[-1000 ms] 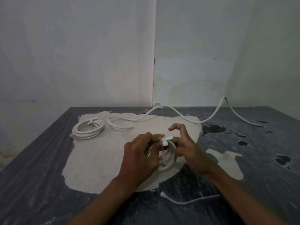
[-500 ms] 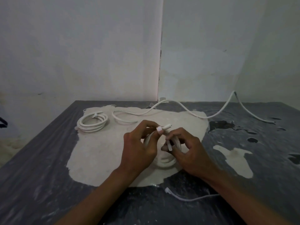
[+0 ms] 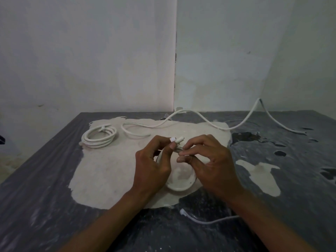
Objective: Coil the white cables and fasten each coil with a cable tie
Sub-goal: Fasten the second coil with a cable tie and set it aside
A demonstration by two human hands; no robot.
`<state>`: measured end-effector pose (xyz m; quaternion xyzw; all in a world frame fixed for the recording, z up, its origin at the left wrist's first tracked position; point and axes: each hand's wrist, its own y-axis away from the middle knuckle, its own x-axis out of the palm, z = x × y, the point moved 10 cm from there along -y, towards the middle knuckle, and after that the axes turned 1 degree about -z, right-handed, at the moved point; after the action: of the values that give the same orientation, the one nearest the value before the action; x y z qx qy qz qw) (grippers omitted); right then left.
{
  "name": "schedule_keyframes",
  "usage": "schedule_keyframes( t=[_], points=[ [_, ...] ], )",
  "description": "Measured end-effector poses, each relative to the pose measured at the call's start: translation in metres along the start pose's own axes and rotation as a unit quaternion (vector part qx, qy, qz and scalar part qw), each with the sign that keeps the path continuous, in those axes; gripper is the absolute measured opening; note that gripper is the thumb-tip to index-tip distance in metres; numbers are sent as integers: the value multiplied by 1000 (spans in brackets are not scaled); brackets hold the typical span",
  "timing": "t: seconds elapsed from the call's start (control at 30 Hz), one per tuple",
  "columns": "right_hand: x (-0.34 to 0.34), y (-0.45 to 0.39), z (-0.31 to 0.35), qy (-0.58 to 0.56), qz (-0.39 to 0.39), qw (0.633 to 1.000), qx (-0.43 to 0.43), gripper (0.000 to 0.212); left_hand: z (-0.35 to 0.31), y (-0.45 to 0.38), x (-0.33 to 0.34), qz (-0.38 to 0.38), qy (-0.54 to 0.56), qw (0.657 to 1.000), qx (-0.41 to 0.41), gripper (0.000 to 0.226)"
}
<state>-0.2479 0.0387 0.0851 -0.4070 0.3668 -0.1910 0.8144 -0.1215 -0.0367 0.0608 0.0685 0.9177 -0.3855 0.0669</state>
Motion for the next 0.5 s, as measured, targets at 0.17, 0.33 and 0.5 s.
schedule_keyframes(
  t=[0.17,0.33,0.5],
  points=[
    [-2,-1,2,-7,-5,999,35,10,-1,1,5,13,21,1000,-5,14],
    [2,1,-22,-146,-9,962,230,18,3,0,7,31,26,999,-19,18],
    [0,3,-23,-148,-21,958,245,13,1,1,7,30,16,999,-11,17]
  ],
)
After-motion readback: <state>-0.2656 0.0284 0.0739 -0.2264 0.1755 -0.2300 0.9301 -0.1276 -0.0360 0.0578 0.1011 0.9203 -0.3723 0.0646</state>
